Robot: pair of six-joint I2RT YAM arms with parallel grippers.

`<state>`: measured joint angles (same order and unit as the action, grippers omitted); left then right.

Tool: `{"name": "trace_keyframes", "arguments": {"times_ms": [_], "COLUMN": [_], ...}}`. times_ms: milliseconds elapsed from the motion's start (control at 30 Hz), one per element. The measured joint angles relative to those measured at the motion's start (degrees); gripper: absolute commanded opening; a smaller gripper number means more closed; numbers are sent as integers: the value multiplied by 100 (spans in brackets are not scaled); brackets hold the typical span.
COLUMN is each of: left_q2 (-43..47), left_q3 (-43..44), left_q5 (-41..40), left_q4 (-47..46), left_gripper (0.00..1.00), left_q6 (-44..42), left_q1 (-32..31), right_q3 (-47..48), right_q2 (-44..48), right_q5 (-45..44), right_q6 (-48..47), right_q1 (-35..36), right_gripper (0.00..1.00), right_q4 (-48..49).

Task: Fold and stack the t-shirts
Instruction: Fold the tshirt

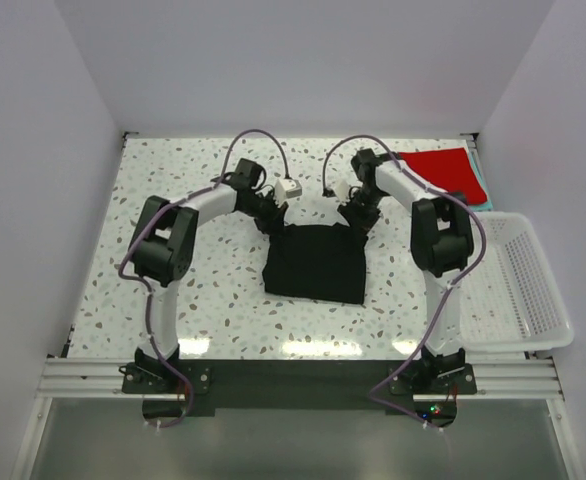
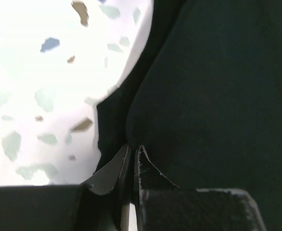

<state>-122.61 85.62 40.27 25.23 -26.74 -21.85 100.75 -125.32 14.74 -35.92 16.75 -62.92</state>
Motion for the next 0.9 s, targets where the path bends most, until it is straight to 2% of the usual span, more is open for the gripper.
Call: {"name": "trace_keyframes", "arguments": {"times_ms": [167, 433, 633, 800, 833, 900], "left_q2": [656, 1801, 1661, 807, 625, 332], "left_q3": [-588, -879, -887, -592, -542, -448], "left_q5": [-35, -44, -120, -216, -245, -302], "left_q4": [85, 83, 52, -33, -46, -63], "left_gripper": [0, 0, 0, 0, 0, 0], "left_q6": [-144, -282, -254, -129, -83, -9], "left_q1": [85, 166, 588, 831, 835, 833], "right_q3": [0, 450, 824, 1080, 1099, 1104], "right_q2": [52, 372, 446, 42, -83, -306], "right_q5": [175, 474, 575, 577, 557, 474], "right_q6": [46, 11, -46, -20, 9, 90], "right_q1": [15, 76, 245, 332, 334, 326], "right_gripper": [0, 0, 0, 14, 22, 30], "right_q4": [42, -308, -367, -214, -122, 50]}}
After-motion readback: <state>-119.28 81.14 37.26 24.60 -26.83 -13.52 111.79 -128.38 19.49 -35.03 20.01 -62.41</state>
